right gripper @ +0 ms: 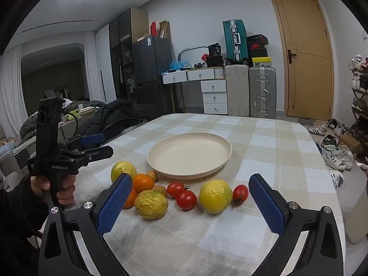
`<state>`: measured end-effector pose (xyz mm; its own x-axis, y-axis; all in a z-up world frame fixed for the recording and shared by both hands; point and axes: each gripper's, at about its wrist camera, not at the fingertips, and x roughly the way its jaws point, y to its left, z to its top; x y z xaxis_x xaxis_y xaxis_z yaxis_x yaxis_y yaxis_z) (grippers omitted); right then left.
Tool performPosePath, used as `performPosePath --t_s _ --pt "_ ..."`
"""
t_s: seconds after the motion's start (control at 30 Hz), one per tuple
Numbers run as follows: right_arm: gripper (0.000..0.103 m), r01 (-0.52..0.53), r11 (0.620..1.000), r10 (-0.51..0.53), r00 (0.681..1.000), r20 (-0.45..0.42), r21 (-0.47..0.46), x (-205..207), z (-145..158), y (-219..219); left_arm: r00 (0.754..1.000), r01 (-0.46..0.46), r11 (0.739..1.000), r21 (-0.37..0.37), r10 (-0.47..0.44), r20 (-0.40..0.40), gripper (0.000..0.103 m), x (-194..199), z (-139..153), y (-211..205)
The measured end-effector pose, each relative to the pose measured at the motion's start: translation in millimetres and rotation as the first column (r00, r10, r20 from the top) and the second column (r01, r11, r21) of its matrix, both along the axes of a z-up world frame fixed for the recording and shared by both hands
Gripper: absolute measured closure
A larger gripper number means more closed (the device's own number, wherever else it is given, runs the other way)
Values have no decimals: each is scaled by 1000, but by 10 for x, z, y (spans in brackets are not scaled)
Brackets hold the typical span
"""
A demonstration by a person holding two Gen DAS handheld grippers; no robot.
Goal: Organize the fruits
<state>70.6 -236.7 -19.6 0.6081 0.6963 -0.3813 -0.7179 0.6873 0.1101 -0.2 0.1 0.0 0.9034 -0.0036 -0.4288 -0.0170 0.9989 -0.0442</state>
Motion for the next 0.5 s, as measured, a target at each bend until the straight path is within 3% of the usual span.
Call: performPosePath --t_s 0.5 --pt "0 6 1000 -6 1000 17 -24 -28 19 22 1000 0 1000 -26 -1 -13 0 19 -7 8"
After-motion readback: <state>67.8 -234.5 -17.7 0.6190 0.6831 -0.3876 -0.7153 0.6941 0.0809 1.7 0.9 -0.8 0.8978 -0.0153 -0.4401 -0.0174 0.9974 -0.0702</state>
